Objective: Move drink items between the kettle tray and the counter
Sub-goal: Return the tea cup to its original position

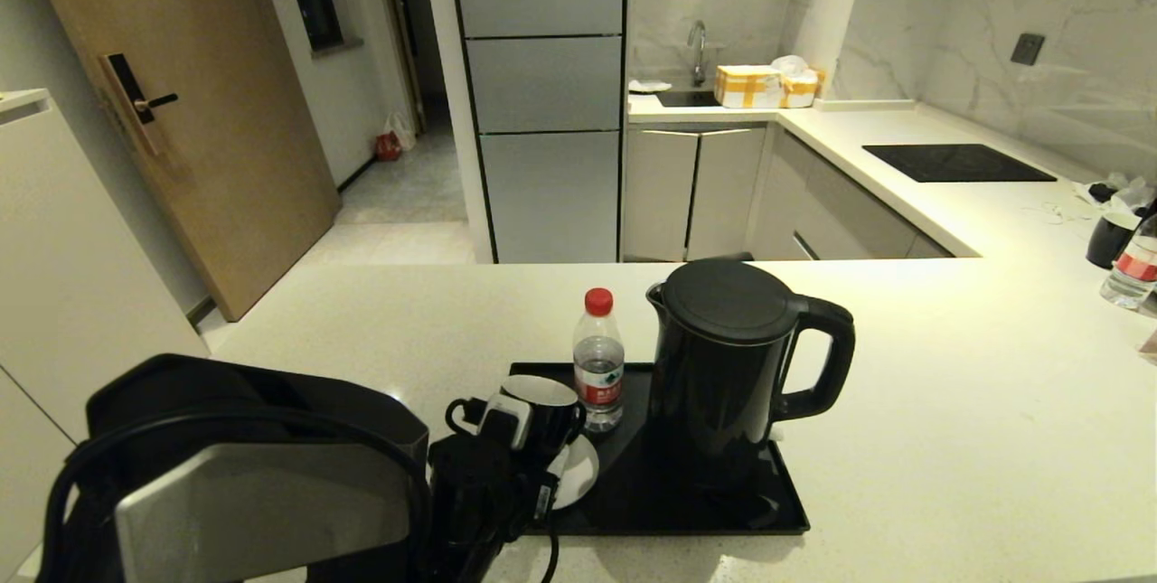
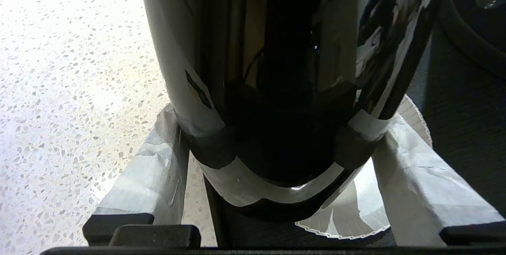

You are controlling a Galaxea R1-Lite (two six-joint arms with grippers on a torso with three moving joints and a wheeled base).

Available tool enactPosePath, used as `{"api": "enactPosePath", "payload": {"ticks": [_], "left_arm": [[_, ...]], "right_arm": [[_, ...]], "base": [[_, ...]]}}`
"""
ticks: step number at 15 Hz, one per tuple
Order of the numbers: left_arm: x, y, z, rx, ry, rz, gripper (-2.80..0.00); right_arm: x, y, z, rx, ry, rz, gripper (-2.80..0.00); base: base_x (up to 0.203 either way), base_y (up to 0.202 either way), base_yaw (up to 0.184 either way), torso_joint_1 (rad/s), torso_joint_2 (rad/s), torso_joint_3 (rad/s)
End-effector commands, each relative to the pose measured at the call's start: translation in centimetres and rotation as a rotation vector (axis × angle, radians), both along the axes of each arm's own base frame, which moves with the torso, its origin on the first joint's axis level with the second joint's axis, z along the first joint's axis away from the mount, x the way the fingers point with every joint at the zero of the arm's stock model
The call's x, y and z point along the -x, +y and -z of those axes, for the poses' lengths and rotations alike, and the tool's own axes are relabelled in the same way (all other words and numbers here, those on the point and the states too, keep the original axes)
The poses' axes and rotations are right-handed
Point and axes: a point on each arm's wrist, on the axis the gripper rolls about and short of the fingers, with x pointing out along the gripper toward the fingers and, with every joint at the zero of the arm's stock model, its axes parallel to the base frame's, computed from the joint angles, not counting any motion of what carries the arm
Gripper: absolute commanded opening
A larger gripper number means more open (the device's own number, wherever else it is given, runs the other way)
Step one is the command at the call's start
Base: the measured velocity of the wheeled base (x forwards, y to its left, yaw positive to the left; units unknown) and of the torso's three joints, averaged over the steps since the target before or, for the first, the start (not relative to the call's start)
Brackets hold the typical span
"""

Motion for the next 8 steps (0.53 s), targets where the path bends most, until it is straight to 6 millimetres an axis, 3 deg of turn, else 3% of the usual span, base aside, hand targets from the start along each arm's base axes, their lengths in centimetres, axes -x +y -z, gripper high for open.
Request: {"api": "enactPosePath", "payload": {"ticks": [1, 8], "left_arm": [[0.0, -0.1, 0.3, 0.001, 0.002, -0.005, -2.80], [2.3, 1.0, 1.8, -0.024, 0.111, -0.006, -2.80]], "right_arm": [[0.0, 0.0, 0.0, 0.000, 0.003, -0.001, -2.80], [0.0, 0.0, 0.0, 0.000, 0.003, -0.001, -2.80]], "base": [[0.000, 0.000, 0.000, 0.000, 0.00, 0.000], [0.000, 0.000, 0.000, 0.000, 0.00, 0.000]]}}
